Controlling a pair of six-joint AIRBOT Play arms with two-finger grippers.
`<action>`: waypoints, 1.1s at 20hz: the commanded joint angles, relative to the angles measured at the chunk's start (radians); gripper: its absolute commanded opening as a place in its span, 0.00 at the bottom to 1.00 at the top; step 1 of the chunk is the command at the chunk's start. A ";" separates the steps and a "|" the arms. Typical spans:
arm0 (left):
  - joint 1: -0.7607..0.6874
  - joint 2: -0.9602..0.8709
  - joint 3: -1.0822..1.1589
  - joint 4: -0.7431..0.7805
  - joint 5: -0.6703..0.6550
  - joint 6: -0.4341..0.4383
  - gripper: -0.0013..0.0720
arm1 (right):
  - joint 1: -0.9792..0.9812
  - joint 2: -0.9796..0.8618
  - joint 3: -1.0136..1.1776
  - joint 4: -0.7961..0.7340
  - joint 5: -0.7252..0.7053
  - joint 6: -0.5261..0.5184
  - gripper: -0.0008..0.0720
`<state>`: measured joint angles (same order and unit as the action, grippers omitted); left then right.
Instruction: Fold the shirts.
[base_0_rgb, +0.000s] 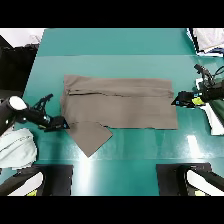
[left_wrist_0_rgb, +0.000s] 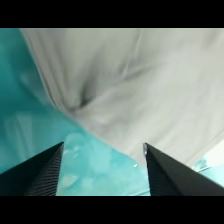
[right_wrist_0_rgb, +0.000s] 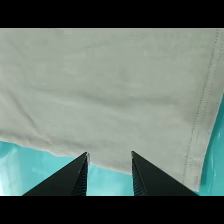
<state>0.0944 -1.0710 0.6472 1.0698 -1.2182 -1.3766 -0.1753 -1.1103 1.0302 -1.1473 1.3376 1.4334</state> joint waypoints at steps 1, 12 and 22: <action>-0.003 0.076 -0.130 -0.088 0.063 -0.002 0.83 | 0.001 0.023 -0.015 0.006 -0.011 -0.003 0.43; -0.002 0.076 -0.203 -0.222 0.206 0.031 0.11 | -0.004 0.023 -0.016 0.044 0.018 -0.003 0.43; -0.002 0.076 -0.100 -0.241 0.108 0.121 0.05 | -0.370 0.014 -0.323 -0.002 -0.024 -0.100 0.44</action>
<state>0.0917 -0.9958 0.5175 0.8318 -1.0908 -1.2713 -0.4427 -1.0904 0.7959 -1.1446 1.3731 1.3655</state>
